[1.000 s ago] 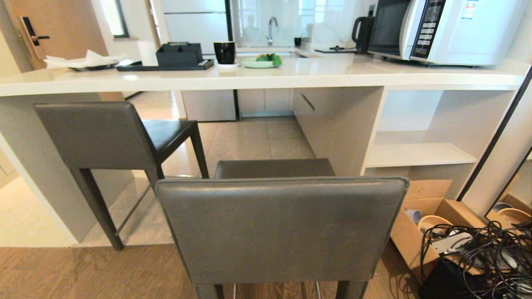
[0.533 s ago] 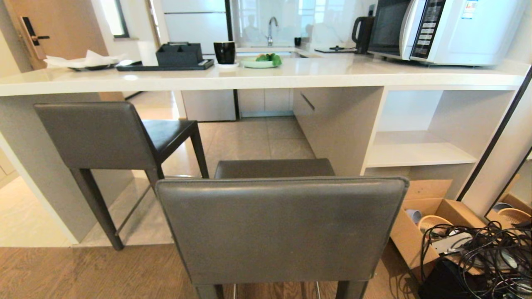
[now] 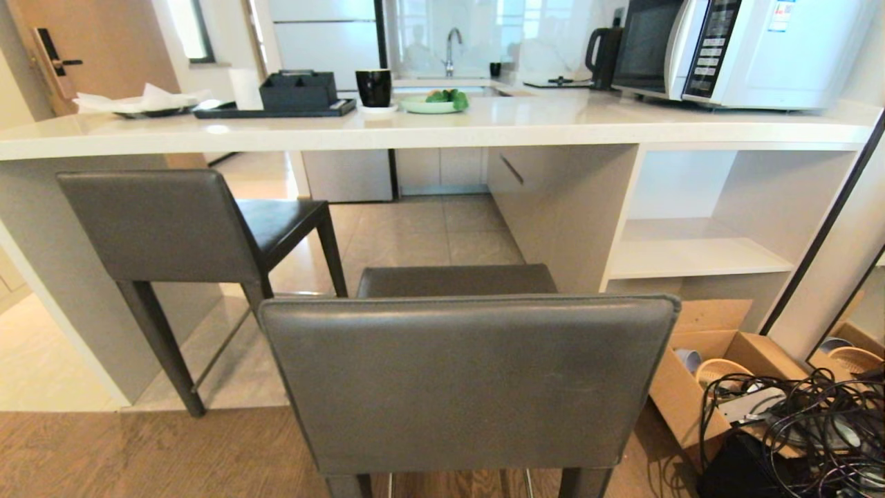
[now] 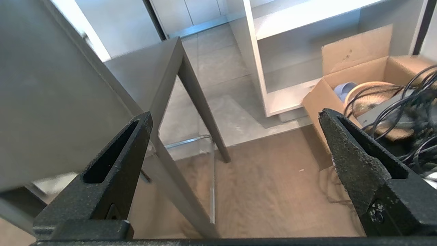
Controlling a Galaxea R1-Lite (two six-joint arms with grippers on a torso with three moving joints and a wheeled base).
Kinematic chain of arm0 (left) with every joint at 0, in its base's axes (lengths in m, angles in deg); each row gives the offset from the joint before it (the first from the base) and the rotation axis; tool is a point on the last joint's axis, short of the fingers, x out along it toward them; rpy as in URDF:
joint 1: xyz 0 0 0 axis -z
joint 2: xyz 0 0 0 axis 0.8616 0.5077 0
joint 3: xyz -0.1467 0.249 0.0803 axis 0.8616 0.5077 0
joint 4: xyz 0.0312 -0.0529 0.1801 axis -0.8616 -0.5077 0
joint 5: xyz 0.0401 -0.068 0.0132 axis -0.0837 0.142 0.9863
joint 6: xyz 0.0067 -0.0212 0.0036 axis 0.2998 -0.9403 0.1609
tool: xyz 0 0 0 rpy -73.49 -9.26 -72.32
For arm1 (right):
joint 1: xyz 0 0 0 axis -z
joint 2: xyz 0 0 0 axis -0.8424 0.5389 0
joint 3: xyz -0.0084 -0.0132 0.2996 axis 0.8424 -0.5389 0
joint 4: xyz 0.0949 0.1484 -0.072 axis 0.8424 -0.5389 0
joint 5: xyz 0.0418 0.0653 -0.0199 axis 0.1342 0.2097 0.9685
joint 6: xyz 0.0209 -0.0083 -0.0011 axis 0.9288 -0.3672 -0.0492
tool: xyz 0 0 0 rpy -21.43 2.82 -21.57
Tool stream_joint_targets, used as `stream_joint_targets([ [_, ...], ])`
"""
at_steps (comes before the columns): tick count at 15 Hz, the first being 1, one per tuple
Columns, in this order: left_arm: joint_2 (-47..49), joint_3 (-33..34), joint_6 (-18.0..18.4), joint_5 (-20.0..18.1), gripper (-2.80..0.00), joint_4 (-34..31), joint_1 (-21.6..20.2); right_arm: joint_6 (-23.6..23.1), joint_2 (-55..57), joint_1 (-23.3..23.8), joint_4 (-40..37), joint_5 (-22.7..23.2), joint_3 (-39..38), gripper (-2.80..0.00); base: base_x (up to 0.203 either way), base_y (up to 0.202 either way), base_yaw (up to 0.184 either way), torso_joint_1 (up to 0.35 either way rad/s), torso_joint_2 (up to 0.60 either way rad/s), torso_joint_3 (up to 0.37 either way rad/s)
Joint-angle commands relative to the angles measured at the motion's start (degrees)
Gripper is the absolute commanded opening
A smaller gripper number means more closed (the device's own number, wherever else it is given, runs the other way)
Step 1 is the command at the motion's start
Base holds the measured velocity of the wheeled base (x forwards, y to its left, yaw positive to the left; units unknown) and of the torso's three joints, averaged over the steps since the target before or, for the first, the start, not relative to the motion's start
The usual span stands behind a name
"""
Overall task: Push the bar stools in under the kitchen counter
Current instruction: Pull the gray chair out from under the dining table
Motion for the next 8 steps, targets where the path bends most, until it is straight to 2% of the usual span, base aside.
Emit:
stream_joint_targets([
  [1, 0.08, -0.07, 0.82, 0.08, 0.0, -0.03, -0.05, -1.04, -0.04, 0.0, 0.1, -0.13, -0.09, 0.0, 0.0, 0.0, 0.0, 0.0, 0.0, 0.0],
  [2, 0.08, 0.34, 2.46, 0.04, 0.0, 0.65, -0.15, -3.88, -0.03, 0.0, 0.24, -0.12, -0.09, 0.0, 0.0, 0.0, 0.0, 0.0, 0.0, 0.0],
  [4, 0.09, 1.46, 9.7, -0.48, 0.0, 4.9, -0.15, -10.51, -0.08, 0.0, 0.82, -0.11, -0.09, 0.0, 0.0, 0.0, 0.0, 0.0, 0.0, 0.0],
  [5, 0.06, 1.53, 8.19, -0.48, 0.0, 4.77, -0.13, -12.05, -0.07, 0.0, 0.97, -0.11, -0.09, 0.0, 0.0, 0.0, 0.0, 0.0, 0.0, 0.0],
  [6, 0.08, 1.57, 2.89, -0.21, 0.0, 4.33, -0.14, -12.6, -0.06, 0.0, 0.99, -0.11, -0.09, 0.0, 0.0, 0.0, 0.0, 0.0, 0.0, 0.0],
  [7, 0.07, 1.56, 0.68, 0.28, 0.0, 3.93, -0.14, -13.66, -0.08, 0.0, 0.88, -0.11, -0.09, 0.0, 0.0, 0.0, 0.0, 0.0, 0.0, 0.0],
  [8, 0.08, 1.58, 2.85, 0.46, 0.0, 3.31, -0.14, -14.26, -0.09, 0.0, 0.53, -0.1, -0.09, 0.0, 0.0, 0.0, 0.0, 0.0, 0.0, 0.0],
])
